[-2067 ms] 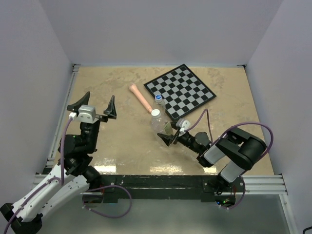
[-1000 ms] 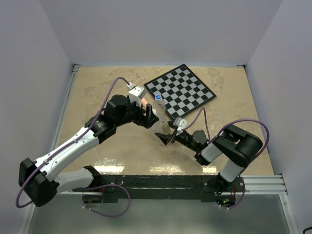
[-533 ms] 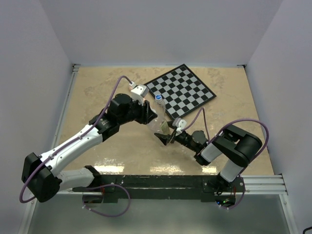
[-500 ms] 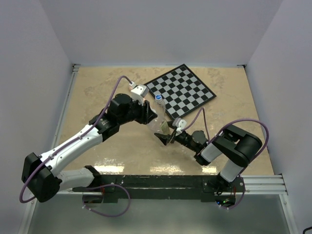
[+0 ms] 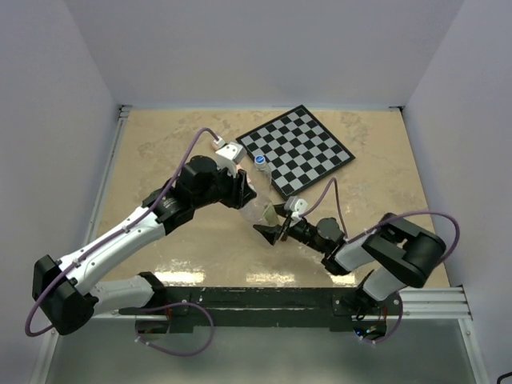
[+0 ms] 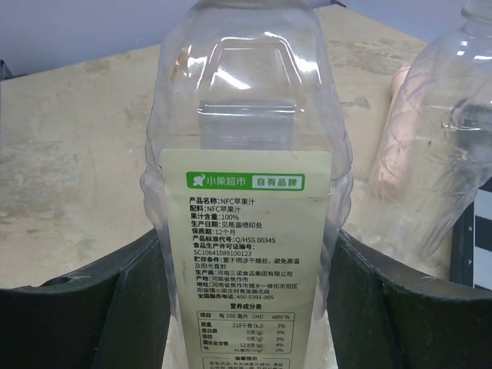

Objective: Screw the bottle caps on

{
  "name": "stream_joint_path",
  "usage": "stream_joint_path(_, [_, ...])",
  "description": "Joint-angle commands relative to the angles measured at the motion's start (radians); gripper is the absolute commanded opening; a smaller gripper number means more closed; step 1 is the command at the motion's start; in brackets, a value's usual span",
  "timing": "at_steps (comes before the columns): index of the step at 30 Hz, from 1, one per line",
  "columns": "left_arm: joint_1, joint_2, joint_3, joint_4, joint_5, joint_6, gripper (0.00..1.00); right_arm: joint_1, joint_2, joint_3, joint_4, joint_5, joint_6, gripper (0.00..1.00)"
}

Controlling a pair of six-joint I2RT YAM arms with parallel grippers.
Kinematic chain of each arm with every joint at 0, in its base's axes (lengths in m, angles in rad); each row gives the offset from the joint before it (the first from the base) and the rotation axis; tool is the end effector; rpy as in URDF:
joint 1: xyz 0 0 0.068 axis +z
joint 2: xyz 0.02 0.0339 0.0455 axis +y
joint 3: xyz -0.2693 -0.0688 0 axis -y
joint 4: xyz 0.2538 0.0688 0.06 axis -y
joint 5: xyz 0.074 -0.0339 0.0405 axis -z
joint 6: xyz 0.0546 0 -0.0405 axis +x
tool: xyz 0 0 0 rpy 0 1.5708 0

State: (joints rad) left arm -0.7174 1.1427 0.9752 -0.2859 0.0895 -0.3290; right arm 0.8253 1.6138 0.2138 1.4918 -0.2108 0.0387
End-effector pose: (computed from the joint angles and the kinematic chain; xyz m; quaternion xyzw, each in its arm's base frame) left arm 0.2107 -0.1903 0.3191 0.1867 0.8266 -0.2975 0.4398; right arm 0.1684 0.1993 0.1543 -0.3286 0.5892 0.3720 0.6375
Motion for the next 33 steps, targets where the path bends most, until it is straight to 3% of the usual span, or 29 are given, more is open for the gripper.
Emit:
stream_joint_path(1, [0.027,-0.051,0.072,-0.025,-0.241,0.154,0.0,-0.006,-0.196,-0.012,0.132,0.088,0.098,0.69])
stream_joint_path(5, [0.026,-0.064,0.063,-0.006,-0.289,0.176,0.0,-0.006,-0.448,0.104,-0.417,0.181,0.067,0.86])
stream_joint_path(8, [0.029,-0.075,0.071,0.007,-0.298,0.186,0.0,-0.006,-0.555,0.099,-0.52,0.209,0.049,0.99])
stream_joint_path(18, [0.027,-0.017,0.095,-0.007,-0.33,0.196,0.0,-0.006,-0.912,0.173,-0.948,0.396,0.165,0.99])
stream_joint_path(27, [0.029,0.069,0.08,-0.01,-0.347,0.191,0.0,-0.006,-1.232,0.102,-0.956,0.534,0.156,0.98])
stream_joint_path(28, [0.029,0.071,0.079,-0.01,-0.349,0.191,0.01,-0.006,-1.255,0.099,-0.962,0.55,0.162,0.99])
stream_joint_path(33, [0.029,0.063,0.089,-0.027,-0.359,0.191,0.37,-0.006,-1.292,0.139,-1.054,0.658,0.179,0.99])
